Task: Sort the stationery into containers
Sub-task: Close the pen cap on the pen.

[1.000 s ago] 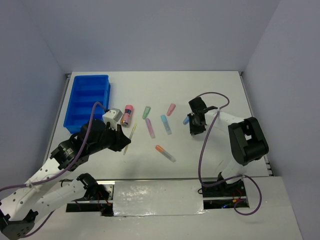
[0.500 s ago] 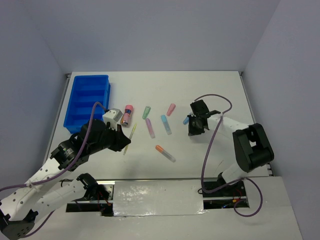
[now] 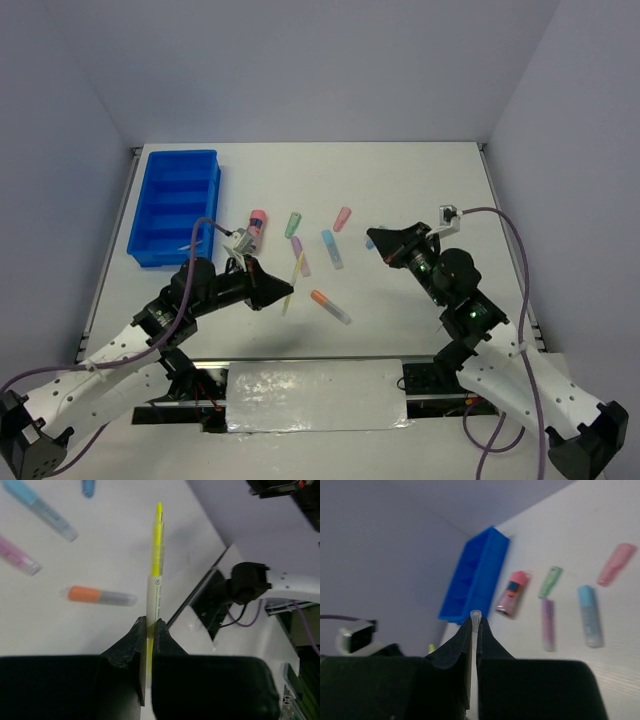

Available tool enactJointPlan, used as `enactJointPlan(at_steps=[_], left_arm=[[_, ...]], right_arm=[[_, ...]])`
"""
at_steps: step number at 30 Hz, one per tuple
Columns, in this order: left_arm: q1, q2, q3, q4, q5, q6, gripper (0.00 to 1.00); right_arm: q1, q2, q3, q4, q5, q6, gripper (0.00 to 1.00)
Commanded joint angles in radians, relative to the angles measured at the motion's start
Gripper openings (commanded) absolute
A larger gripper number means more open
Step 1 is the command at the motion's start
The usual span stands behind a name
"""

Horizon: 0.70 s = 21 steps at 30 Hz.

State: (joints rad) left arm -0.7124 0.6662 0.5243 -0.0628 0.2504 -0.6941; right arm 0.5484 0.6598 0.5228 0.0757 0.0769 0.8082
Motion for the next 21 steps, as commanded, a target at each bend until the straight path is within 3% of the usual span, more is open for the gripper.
enactJointPlan(at_steps=[1,4,9,16,21], left_arm=[[-0.009,0.006,-0.062,0.458,0.147,-0.137,0.0],[-0.01,0.053,-0.096,0.621,0.188,-0.185,0.0],[-0.018,0.128,-0.115,0.762,0.236,-0.229,0.0],[-0.022,0.127,-0.116,0.724,0.231,-0.202,0.0],[-0.021,0.13,-0.104,0.678,0.216,-0.18,0.0]], right_arm=[[0.137,-0.06,-0.017,0.147,0.245,0.172,0.0],[0.243,-0.091,-0.035,0.258,0.288,0.151,0.0],[0.303,-0.02,0.003,0.327,0.207,0.105,0.0],[0.32,0.044,-0.009,0.473,0.086,0.017,0.0],[0.331,0.08,0.022,0.483,0.038,-0.02,0.0]])
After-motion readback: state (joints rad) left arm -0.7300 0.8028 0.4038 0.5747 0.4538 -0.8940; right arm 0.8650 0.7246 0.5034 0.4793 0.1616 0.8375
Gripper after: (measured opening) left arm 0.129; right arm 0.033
